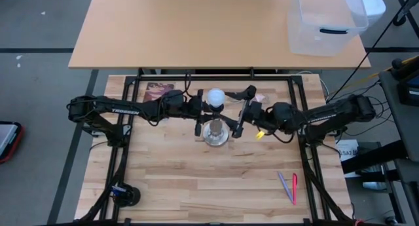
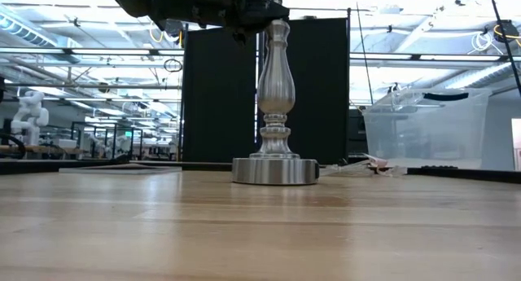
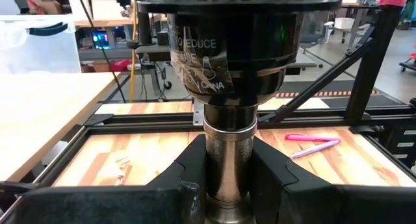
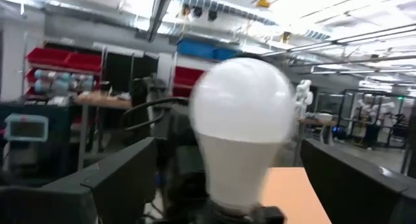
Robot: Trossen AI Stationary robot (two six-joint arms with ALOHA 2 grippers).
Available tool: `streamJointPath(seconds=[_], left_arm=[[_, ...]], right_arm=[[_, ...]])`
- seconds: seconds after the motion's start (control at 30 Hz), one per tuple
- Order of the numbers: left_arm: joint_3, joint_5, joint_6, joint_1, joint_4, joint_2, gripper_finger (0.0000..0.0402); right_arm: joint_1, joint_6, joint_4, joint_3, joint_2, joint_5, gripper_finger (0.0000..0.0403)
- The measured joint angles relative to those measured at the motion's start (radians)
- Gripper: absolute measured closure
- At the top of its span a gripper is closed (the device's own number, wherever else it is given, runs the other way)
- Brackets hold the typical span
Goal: Screw lightbulb
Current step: Remove the lightbulb from the lamp
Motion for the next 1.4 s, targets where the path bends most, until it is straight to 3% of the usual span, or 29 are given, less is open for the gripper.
streamJointPath(seconds=[0.13, 0.37, 0.77, 0.9, 1.1, 1.4], left_arm=[[-0.001, -0.002, 0.01, 0.0, -0.006, -0.001, 0.0329], [0.0, -0.005, 0.011, 0.0, -0.003, 0.0, 0.0329], [0.0, -0.006, 0.013, 0.0, -0.004, 0.0, 0.0329], [0.0, -0.006, 0.015, 0.0, -0.004, 0.0, 0.0329], [0.0, -0.006, 0.014, 0.0, -0.004, 0.0, 0.0329], [0.001, 0.021, 0.023, 0.0, -0.003, 0.0, 0.0329]], right_arm=[[0.019, -0.019, -0.077, 0.089, 0.053, 0.023, 0.003], [0.023, -0.066, -0.157, 0.23, 0.162, 0.176, 0.003], [0.062, -0.134, -0.149, 0.296, 0.195, 0.333, 0.0032], [0.072, -0.146, -0.147, 0.296, 0.193, 0.35, 0.0063], [0.075, -0.141, -0.153, 0.296, 0.191, 0.353, 0.0146], [0.093, -0.158, -0.206, 0.298, 0.174, 0.342, 0.0147]])
